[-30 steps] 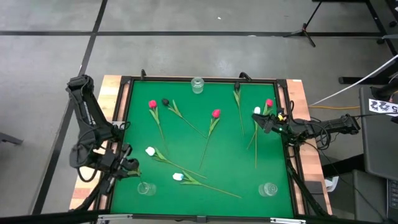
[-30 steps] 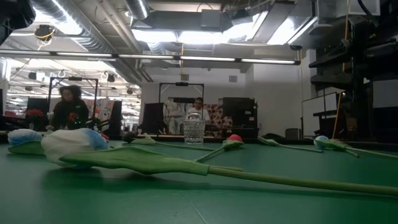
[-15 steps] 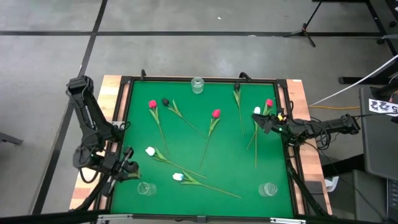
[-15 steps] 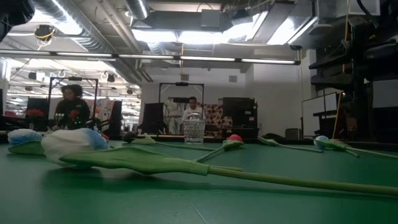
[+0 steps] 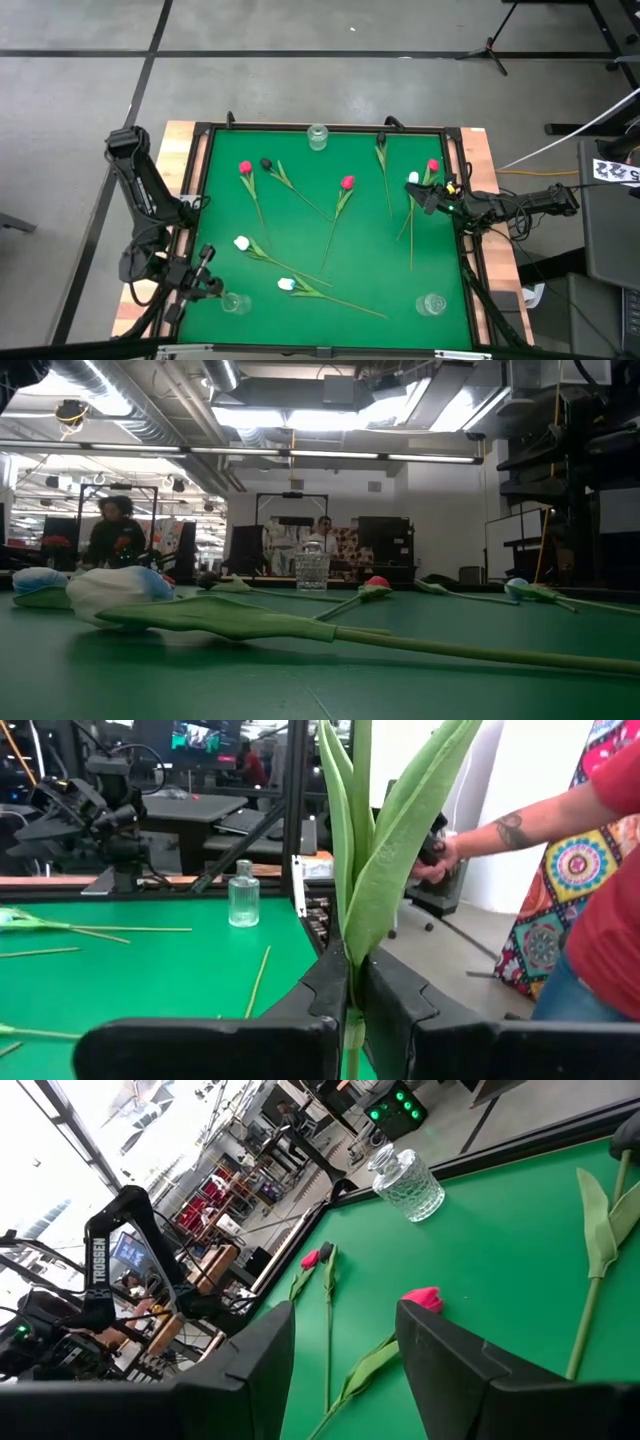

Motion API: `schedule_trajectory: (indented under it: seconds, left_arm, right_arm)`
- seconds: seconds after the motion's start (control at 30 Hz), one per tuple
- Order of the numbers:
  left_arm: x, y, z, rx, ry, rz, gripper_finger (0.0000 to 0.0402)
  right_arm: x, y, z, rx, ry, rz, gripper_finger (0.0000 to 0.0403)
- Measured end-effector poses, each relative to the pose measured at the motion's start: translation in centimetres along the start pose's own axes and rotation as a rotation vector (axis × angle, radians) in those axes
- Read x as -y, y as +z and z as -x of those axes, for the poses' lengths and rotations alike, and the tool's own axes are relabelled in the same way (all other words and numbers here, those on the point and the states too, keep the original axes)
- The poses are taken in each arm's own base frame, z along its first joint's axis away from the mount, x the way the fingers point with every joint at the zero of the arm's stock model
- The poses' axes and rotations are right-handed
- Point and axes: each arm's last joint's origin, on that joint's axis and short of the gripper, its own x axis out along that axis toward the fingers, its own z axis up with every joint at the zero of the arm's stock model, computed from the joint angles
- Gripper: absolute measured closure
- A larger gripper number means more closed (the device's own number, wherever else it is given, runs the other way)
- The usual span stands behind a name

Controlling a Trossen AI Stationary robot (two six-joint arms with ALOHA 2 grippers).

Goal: Sort flowers into vase by color
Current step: Put the bottom black flower into the bottom left transparent vase

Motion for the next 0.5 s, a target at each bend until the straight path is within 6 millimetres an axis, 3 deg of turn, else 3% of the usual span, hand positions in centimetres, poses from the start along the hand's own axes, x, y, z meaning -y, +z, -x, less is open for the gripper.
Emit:
schedule_trajectory:
  seconds: [0.5]
  left_arm:
    - [-0.03, -0.70, -0.49, -0.014, 0.053, 0.017, 0.0319]
  right_arm:
    - [-0.11, 0.08, 0.00, 0.007, 0.010, -0.010, 0.0226]
